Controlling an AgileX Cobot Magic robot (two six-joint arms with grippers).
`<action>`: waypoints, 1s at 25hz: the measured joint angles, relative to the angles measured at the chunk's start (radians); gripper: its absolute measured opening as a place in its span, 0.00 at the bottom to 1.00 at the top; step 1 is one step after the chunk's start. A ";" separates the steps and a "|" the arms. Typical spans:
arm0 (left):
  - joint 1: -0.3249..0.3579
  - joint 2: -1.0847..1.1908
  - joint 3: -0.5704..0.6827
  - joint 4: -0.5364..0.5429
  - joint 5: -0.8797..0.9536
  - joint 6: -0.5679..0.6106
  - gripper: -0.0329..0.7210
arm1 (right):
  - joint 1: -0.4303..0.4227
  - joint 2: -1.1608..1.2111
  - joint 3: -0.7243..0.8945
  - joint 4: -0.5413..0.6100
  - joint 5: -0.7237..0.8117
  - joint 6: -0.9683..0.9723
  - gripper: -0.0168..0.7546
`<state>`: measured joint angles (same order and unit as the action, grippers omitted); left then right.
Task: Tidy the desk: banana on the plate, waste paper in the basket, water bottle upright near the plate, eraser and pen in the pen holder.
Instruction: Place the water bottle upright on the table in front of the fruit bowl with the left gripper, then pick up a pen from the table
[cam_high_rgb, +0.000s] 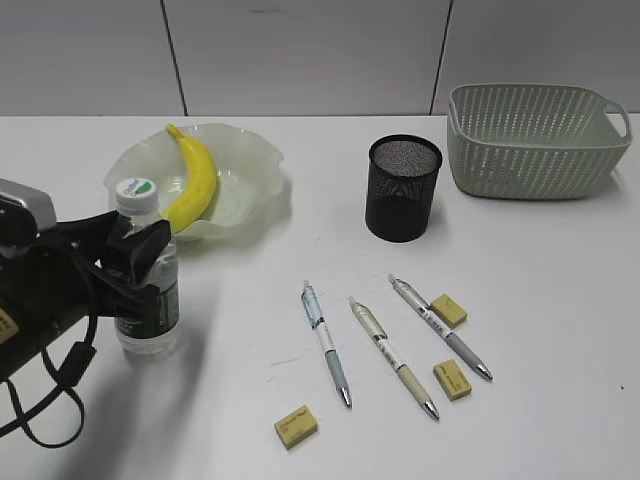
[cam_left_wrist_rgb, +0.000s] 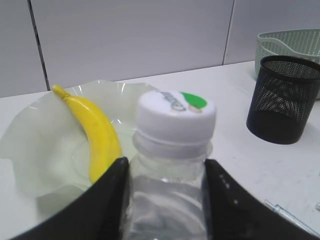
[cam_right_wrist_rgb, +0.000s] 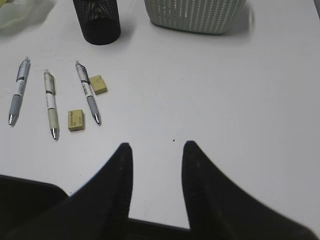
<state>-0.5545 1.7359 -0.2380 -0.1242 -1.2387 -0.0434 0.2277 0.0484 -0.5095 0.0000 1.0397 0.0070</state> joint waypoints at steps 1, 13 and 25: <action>0.000 0.000 0.000 0.000 0.000 0.000 0.49 | 0.000 0.000 0.000 0.000 0.000 0.000 0.38; 0.000 -0.217 0.000 0.049 0.045 -0.006 0.74 | 0.000 0.000 0.000 0.000 0.000 0.000 0.38; 0.091 -0.890 -0.387 0.105 1.839 -0.001 0.67 | 0.000 0.000 0.000 0.000 -0.001 0.001 0.36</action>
<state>-0.4633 0.8458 -0.6249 -0.0191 0.6001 -0.0446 0.2277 0.0484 -0.5095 0.0000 1.0388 0.0081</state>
